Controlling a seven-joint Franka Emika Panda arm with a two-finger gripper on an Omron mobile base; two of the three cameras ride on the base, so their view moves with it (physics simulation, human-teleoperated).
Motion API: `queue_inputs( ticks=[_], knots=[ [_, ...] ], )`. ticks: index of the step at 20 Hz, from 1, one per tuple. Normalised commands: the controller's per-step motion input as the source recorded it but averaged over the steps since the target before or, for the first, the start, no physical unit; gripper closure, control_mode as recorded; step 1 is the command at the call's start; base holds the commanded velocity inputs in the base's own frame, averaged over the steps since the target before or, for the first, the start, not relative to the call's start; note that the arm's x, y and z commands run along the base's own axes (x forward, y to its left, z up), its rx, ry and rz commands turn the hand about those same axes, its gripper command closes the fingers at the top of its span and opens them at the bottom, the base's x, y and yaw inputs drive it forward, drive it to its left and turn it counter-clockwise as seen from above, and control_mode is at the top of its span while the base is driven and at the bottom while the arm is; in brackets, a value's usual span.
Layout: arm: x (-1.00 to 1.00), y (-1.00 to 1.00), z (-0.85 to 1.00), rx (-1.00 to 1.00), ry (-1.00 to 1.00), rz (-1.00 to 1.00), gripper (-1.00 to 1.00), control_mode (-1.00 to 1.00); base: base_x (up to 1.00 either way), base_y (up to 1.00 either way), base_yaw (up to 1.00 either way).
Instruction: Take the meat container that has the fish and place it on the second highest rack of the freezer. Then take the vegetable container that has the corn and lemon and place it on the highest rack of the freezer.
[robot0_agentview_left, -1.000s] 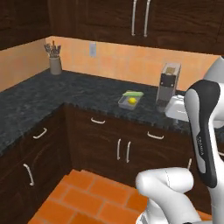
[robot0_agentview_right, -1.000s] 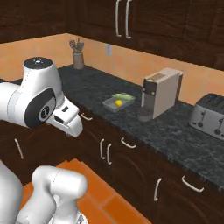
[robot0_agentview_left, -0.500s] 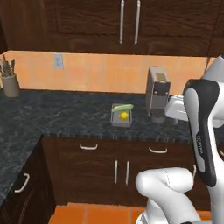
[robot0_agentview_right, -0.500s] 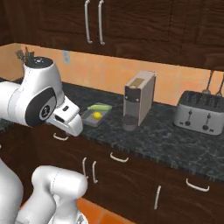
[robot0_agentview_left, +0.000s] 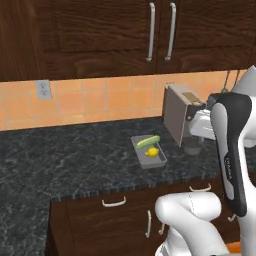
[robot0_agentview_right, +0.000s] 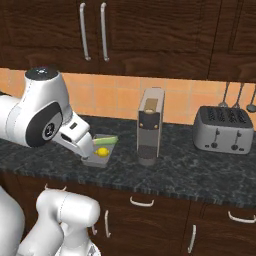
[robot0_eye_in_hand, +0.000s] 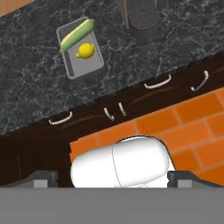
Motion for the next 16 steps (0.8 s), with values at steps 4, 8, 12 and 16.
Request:
queue_inputs(
  ticks=[4,8,12,16],
  knots=[
    [0.73,0.04,-0.34,0.0,0.09,-0.16,-1.0,-1.0,0.25,0.09,-0.07],
    [0.66,0.13,-0.86,0.0,0.02,-0.19,-1.0,-1.0,0.0,0.0,0.0],
    [0.45,0.19,-0.99,0.0,0.0,-0.19,-1.0,-1.0,0.0,0.0,0.0],
    [0.52,0.17,-0.76,0.0,0.0,-0.18,-1.0,-1.0,0.0,0.0,0.0]
  ],
)
